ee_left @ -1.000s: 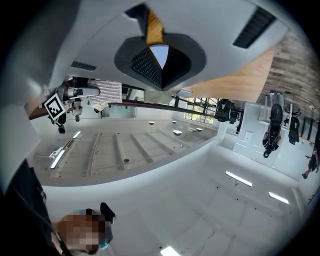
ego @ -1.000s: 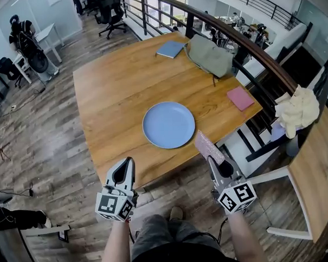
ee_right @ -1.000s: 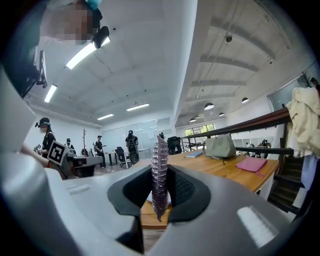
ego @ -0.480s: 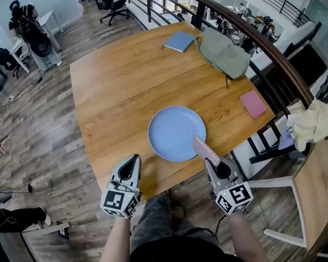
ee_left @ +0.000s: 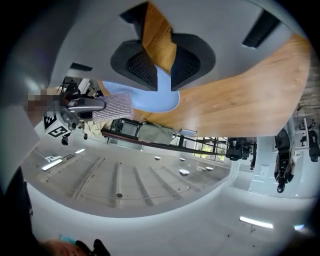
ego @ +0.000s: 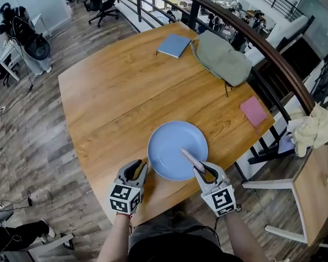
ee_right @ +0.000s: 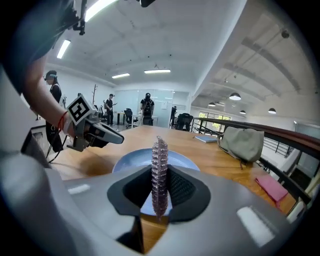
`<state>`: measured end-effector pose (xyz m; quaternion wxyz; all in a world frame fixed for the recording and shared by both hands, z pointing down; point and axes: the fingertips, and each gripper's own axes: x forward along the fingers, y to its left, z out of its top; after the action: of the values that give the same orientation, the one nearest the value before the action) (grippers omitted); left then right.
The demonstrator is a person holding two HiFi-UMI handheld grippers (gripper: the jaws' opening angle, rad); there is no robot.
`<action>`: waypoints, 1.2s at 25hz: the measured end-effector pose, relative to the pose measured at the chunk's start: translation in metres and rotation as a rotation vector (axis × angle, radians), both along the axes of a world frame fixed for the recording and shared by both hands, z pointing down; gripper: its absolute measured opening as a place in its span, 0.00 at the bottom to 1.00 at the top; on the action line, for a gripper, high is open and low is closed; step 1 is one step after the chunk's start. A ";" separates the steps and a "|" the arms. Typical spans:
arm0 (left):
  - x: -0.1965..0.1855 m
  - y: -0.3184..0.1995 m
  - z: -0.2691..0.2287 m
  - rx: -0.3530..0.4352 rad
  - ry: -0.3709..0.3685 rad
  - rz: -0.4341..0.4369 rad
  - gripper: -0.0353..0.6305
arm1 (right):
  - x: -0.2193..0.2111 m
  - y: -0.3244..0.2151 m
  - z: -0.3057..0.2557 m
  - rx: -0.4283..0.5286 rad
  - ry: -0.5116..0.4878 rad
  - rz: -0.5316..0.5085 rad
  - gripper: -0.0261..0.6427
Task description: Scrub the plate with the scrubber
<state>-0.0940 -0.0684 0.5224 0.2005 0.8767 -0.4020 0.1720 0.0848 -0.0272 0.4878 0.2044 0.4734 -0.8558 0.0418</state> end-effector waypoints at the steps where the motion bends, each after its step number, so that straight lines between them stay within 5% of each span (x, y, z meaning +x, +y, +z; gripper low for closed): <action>1: 0.000 -0.004 0.006 -0.023 -0.004 0.005 0.15 | -0.002 -0.003 0.005 -0.002 0.039 -0.015 0.16; 10: 0.007 -0.022 0.033 -0.102 -0.027 0.022 0.15 | -0.007 -0.020 0.041 0.102 0.564 -0.251 0.16; 17: 0.011 -0.031 0.038 -0.119 -0.012 -0.036 0.15 | -0.016 -0.029 0.073 0.162 0.883 -0.556 0.16; 27: 0.008 -0.053 0.038 -0.131 0.008 -0.107 0.15 | -0.057 -0.046 0.096 0.184 0.930 -0.807 0.17; 30: 0.013 -0.053 0.037 -0.118 0.033 -0.085 0.06 | -0.074 -0.053 0.098 0.209 0.935 -0.851 0.17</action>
<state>-0.0805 -0.1210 0.5595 0.2656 0.8481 -0.4248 0.1724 0.0108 -0.0799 0.5861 0.5075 0.0781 -0.7889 -0.3376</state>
